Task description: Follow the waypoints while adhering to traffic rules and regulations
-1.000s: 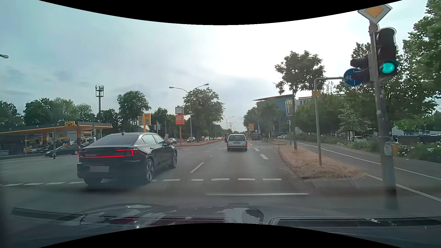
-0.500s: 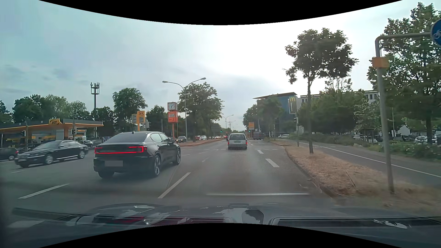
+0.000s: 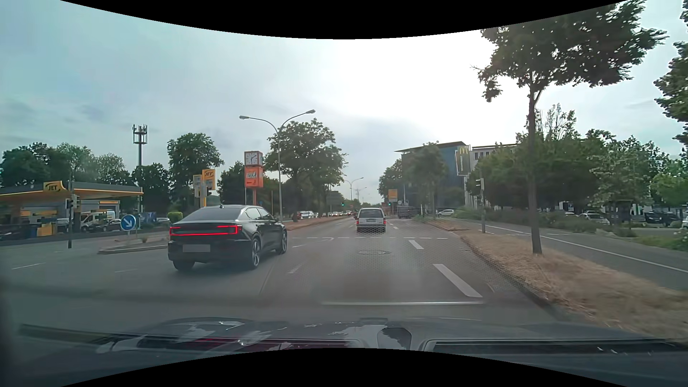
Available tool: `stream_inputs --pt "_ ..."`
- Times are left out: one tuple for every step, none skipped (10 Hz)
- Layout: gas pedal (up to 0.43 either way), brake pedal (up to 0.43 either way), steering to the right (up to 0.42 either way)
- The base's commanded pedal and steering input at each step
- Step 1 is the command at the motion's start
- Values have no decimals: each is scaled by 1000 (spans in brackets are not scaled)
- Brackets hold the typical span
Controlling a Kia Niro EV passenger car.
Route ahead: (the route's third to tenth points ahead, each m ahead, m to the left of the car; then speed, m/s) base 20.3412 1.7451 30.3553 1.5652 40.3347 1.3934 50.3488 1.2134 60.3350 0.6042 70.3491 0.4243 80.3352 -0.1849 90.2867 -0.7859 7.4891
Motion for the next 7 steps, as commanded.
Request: stream_inputs --pt "209 0 4" --pt "209 0 4" --pt "197 0 4" --pt "189 0 4" --pt "157 0 3" --pt "138 0 3" --pt "118 0 3"
